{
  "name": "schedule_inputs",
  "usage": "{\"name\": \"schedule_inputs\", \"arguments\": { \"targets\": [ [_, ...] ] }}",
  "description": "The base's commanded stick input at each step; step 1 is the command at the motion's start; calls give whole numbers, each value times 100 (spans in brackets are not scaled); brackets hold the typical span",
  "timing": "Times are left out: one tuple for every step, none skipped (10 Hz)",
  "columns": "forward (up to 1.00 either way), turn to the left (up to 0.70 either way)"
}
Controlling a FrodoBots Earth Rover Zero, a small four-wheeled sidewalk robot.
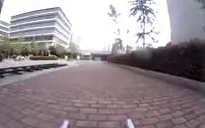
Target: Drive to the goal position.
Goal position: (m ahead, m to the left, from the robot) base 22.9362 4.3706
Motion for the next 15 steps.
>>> {"name": "schedule_inputs", "arguments": {
  "targets": [
    [45, -27],
    [45, -27],
    [45, -27],
    [45, -27],
    [45, -27],
    [45, -27],
    [70, -14],
    [70, -14],
    [70, -14],
    [70, -14],
    [70, -14],
    [70, -14],
    [70, -14],
    [70, -14],
    [45, -6]
  ]
}}
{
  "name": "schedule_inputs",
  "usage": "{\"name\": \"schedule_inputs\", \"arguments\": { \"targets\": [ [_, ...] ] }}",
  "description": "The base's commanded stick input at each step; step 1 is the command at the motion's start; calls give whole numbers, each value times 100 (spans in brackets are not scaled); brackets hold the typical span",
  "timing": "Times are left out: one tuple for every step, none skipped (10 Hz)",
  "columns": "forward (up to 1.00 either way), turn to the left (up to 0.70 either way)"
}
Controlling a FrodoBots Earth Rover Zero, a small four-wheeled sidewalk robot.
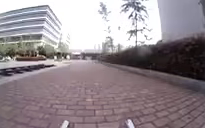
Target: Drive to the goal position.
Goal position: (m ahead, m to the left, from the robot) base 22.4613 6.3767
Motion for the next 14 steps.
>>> {"name": "schedule_inputs", "arguments": {
  "targets": [
    [45, -2],
    [45, 0],
    [45, 0],
    [45, 0],
    [45, 0],
    [45, 0],
    [45, 0],
    [45, 0],
    [45, 0],
    [45, 0],
    [45, 0],
    [45, 0],
    [45, 0],
    [45, 0]
  ]
}}
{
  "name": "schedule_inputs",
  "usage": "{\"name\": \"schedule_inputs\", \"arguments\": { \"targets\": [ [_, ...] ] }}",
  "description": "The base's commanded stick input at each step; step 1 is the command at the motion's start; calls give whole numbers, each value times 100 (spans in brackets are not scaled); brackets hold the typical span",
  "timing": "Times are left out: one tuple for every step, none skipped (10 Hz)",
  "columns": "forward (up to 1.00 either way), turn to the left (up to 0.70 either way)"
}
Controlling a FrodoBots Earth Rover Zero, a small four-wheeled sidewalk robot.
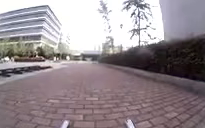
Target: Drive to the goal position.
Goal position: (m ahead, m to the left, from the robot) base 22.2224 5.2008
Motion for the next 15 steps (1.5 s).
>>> {"name": "schedule_inputs", "arguments": {
  "targets": [
    [45, 0],
    [45, 0],
    [45, 0],
    [45, 0],
    [45, 0],
    [45, 0],
    [45, 0],
    [45, 0],
    [45, 0],
    [45, 0],
    [45, 0],
    [45, 0],
    [11, 0],
    [0, 0],
    [0, 0]
  ]
}}
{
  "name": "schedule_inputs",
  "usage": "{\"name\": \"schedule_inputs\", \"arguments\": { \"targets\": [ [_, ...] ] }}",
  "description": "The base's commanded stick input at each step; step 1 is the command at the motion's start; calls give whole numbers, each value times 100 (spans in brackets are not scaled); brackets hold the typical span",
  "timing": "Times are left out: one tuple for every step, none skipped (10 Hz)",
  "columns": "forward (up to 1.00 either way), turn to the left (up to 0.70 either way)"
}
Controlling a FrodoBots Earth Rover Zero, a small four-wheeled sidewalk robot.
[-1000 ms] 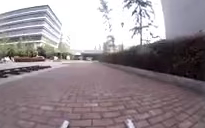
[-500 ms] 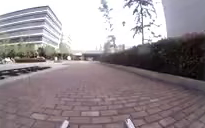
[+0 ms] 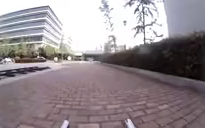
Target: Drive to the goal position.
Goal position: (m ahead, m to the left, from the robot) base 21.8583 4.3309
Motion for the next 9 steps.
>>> {"name": "schedule_inputs", "arguments": {
  "targets": [
    [0, 0],
    [0, 0],
    [0, 0],
    [0, 0],
    [31, 0],
    [45, 0],
    [45, 0],
    [45, 0],
    [45, 0]
  ]
}}
